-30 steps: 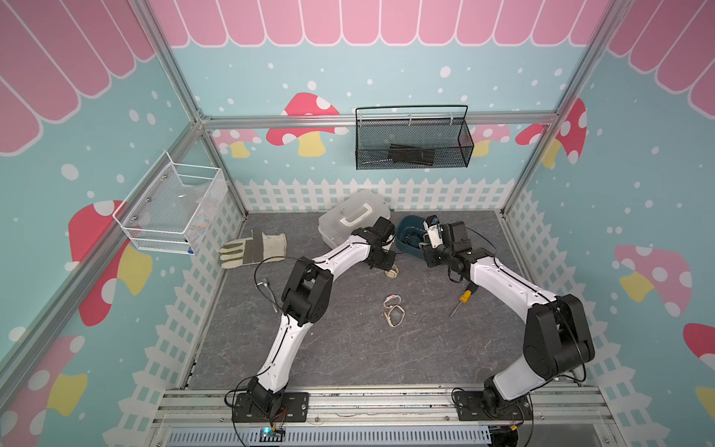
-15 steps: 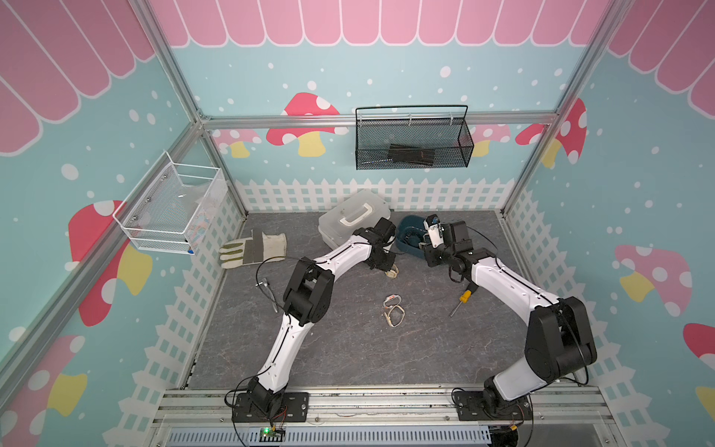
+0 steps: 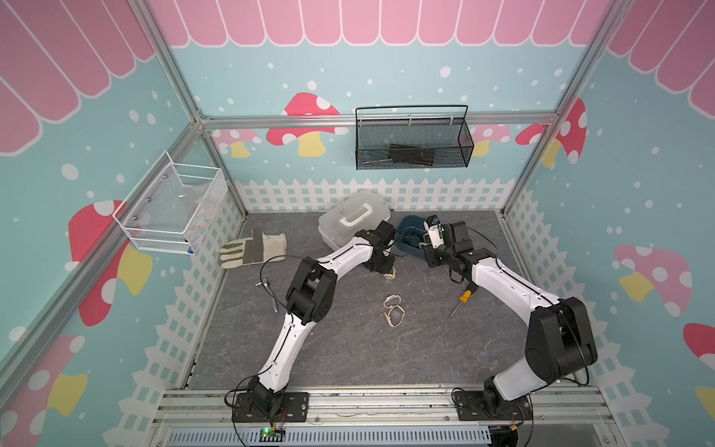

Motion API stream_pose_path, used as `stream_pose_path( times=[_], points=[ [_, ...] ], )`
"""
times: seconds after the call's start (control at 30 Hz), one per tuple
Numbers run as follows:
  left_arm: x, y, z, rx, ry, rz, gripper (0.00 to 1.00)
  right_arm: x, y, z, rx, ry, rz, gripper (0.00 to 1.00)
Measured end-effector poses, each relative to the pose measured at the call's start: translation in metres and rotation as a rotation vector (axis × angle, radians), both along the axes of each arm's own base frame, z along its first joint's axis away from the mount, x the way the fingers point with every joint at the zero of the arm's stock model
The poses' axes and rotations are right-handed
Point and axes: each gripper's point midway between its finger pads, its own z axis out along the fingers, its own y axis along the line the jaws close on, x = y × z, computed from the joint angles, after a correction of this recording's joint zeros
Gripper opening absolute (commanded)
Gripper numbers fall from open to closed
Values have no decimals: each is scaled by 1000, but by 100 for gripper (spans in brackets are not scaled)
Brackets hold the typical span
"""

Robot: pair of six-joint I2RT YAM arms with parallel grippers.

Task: Put the watch into the storage box
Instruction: Pick up the watch at the center of the board.

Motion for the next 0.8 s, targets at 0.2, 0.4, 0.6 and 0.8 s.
stream_pose_path(
  times=[0.2, 0.4, 0.6, 0.8],
  points=[
    [1, 0, 2, 4, -9, 1, 0, -2, -1, 2, 0, -5, 2, 35],
    [6, -4, 12, -10, -27, 4, 0, -11, -3, 7, 10, -30, 5, 35],
    [31, -28, 66, -131, -126, 24, 0, -36, -10, 11, 47, -97, 2, 39],
    [67, -67, 143, -376, -266, 65, 0, -63, -23, -2, 81, -128, -44, 40]
  ],
)
